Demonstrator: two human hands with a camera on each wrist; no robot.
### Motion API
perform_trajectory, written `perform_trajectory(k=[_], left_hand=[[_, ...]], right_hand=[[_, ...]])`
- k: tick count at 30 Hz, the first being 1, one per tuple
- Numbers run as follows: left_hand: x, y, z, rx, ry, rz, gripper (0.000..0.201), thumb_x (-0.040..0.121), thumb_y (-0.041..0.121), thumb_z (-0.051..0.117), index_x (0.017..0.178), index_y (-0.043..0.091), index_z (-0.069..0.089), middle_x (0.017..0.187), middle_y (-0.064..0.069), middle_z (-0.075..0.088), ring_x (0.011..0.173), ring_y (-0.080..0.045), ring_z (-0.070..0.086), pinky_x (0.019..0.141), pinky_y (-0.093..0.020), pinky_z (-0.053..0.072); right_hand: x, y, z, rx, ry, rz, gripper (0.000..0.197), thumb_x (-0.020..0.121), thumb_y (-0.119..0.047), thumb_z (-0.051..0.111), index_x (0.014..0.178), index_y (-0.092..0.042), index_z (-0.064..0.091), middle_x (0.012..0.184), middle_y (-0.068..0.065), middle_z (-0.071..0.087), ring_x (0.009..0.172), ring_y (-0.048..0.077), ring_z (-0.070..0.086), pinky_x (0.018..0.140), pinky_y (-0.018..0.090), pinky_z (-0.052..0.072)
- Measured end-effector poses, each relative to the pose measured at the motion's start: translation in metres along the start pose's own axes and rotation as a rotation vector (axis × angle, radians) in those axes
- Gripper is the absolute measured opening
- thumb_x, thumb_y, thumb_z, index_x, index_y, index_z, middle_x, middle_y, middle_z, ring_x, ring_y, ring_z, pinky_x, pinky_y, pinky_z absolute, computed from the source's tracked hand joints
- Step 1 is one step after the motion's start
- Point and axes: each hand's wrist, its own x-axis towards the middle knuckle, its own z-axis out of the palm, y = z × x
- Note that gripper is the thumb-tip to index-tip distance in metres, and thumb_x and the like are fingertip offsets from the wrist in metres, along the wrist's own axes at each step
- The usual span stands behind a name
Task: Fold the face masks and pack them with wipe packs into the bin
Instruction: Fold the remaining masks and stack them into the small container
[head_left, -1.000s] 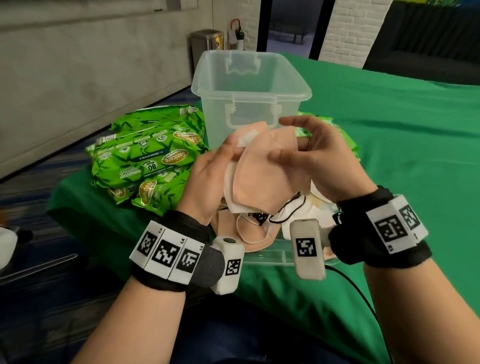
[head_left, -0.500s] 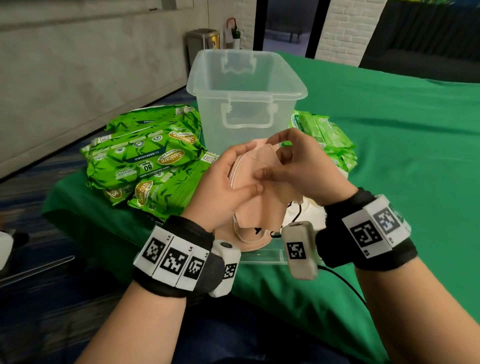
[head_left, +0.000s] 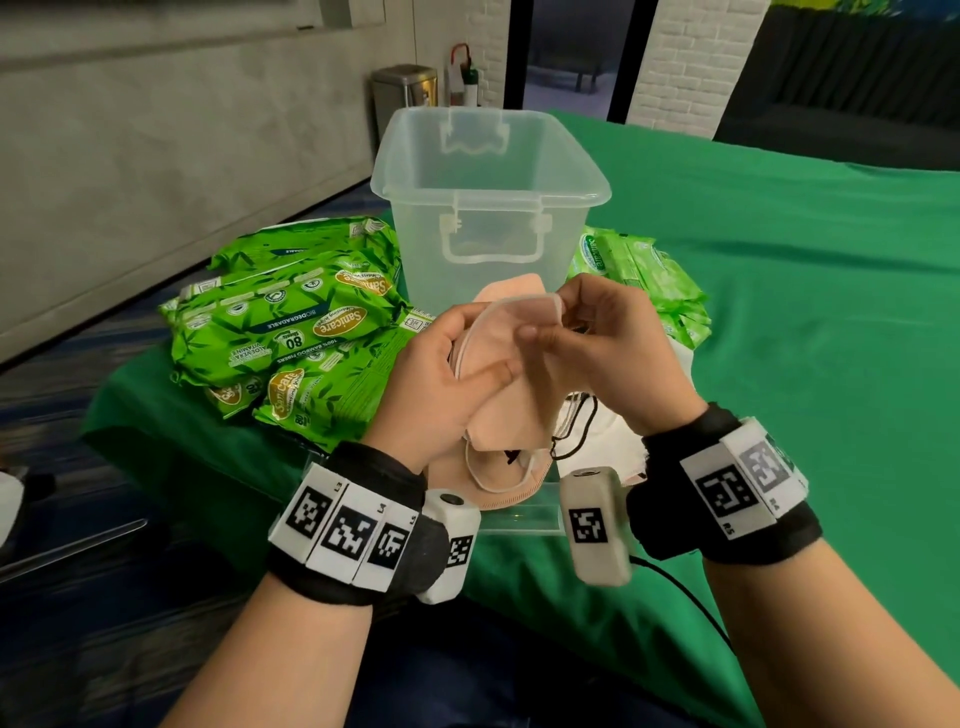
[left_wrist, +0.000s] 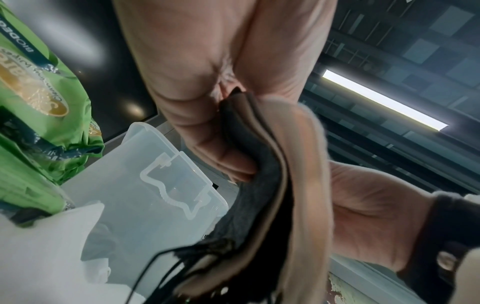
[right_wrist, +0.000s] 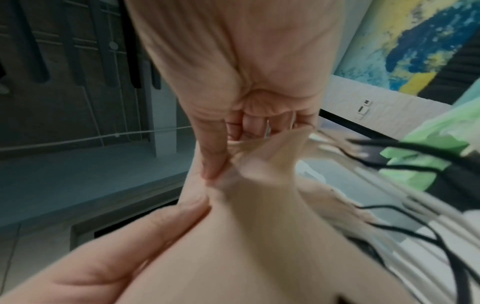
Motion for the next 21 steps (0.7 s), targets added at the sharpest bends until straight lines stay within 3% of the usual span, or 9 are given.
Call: perform_trajectory(k=[3,6,11,13,15,17,18,21], left_hand=[[-0.001,0.0,0.002,-0.039,0.014,-0.01,0.028,0.071,0.022,0.066,0.095,0.032,0.058,0.088,0.013,0.066,0.081,-0.001,0.06,0.079,-0.024,0.05],[-0.002,0.001,0.004,-0.073,0.011,-0.011,0.022,0.076,0.024,0.06,0.097,0.033,0.059,0.089,0.014,0.066,0.081,0.002,0.06,0.076,-0.017,0.048],[-0.001,0.001,0.005,-0.065,0.025,0.015,0.022,0.082,0.025,0.054,0.103,0.032,0.058,0.096,0.015,0.066,0.086,0.002,0.061,0.08,-0.018,0.047],[-0.001,0.0,0.005,-0.064,0.033,0.029,0.025,0.083,0.023,0.054,0.107,0.031,0.057,0.102,0.012,0.065,0.093,-0.001,0.06,0.086,-0.023,0.047],[-0.001,0.001,0.003,-0.068,0.045,0.056,0.032,0.084,0.019,0.051,0.114,0.029,0.053,0.113,0.012,0.061,0.103,0.0,0.057,0.094,-0.023,0.044],[0.0,0.003,0.001,-0.079,0.023,0.104,0.043,0.087,0.012,0.047,0.124,0.033,0.043,0.127,0.017,0.051,0.12,0.001,0.049,0.104,-0.021,0.037],[0.0,0.004,0.0,-0.082,-0.005,0.132,0.048,0.089,0.008,0.045,0.128,0.035,0.038,0.131,0.02,0.046,0.126,0.002,0.043,0.108,-0.021,0.033],[0.0,0.006,0.001,-0.059,-0.075,0.164,0.049,0.09,0.001,0.039,0.127,0.034,0.04,0.131,0.024,0.044,0.124,0.008,0.042,0.106,-0.014,0.03]], right_hand=[[0.001,0.002,0.001,0.156,0.046,0.036,0.027,0.077,0.002,0.069,0.069,-0.013,0.047,0.066,0.008,0.053,0.06,0.013,0.044,0.054,0.021,0.037],[0.002,0.004,0.002,0.175,0.109,0.037,0.027,0.079,0.001,0.068,0.075,-0.015,0.047,0.069,0.004,0.054,0.057,0.008,0.047,0.053,0.017,0.039],[0.004,0.008,0.009,0.184,0.168,0.036,0.03,0.08,-0.001,0.068,0.089,-0.021,0.047,0.077,0.009,0.057,0.066,0.017,0.051,0.058,0.027,0.043],[0.005,0.012,0.01,0.17,0.198,0.04,0.033,0.078,-0.008,0.071,0.097,-0.02,0.047,0.077,0.006,0.053,0.067,0.017,0.05,0.062,0.029,0.042],[0.007,0.016,0.01,0.085,0.214,0.06,0.045,0.074,-0.028,0.074,0.108,-0.021,0.045,0.088,0.002,0.053,0.077,0.017,0.053,0.071,0.033,0.045],[0.008,0.018,0.01,-0.008,0.139,0.074,0.056,0.071,-0.048,0.067,0.116,-0.022,0.044,0.111,0.003,0.055,0.101,0.017,0.056,0.086,0.034,0.047],[0.008,0.02,0.011,-0.001,0.074,0.078,0.054,0.074,-0.048,0.064,0.116,-0.019,0.046,0.114,0.003,0.056,0.105,0.014,0.056,0.088,0.034,0.047],[0.006,0.016,0.014,0.074,-0.038,0.072,0.027,0.089,-0.033,0.056,0.101,-0.009,0.052,0.094,0.002,0.06,0.085,0.009,0.055,0.075,0.034,0.047]])
